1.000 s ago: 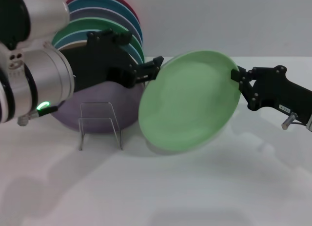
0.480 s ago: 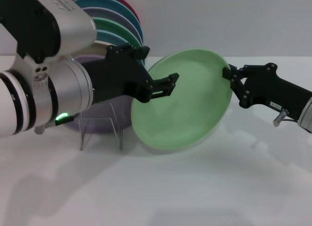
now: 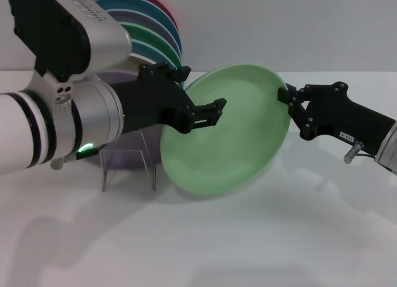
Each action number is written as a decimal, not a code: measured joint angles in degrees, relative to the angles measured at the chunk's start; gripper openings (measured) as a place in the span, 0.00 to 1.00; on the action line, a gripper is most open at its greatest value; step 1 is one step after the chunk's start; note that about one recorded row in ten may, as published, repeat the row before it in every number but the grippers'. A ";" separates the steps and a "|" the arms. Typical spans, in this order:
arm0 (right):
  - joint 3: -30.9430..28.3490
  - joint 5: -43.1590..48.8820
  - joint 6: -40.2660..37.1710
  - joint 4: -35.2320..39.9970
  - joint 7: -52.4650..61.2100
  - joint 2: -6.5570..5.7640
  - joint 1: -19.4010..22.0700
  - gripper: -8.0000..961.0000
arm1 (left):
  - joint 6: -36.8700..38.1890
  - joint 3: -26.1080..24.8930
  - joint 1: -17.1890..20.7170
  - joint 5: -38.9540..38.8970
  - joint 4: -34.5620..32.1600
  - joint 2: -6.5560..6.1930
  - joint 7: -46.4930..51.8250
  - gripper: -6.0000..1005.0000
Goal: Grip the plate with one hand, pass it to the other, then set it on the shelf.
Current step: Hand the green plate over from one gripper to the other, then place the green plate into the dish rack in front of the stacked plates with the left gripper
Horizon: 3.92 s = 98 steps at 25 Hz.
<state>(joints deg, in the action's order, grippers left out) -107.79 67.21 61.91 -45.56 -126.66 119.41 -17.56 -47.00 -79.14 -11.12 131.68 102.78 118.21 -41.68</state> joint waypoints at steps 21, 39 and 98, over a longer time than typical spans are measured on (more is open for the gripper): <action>-0.51 -0.07 0.47 -0.06 0.00 -0.08 0.03 0.12 | 0.34 -0.23 -0.39 0.00 -0.55 0.00 0.11 0.60; -0.96 -0.77 2.93 -0.41 0.11 -0.30 1.37 0.13 | 2.13 2.18 -2.15 5.19 -1.26 0.06 -0.90 0.17; -18.68 -23.27 25.00 19.69 -9.55 0.39 8.08 0.65 | 143.19 25.66 -9.24 34.08 -75.93 -14.03 51.45 0.08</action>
<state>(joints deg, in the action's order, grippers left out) -126.47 43.94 86.91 -25.87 -136.20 119.79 -9.47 96.19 -53.48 -20.36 165.76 26.84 104.18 9.77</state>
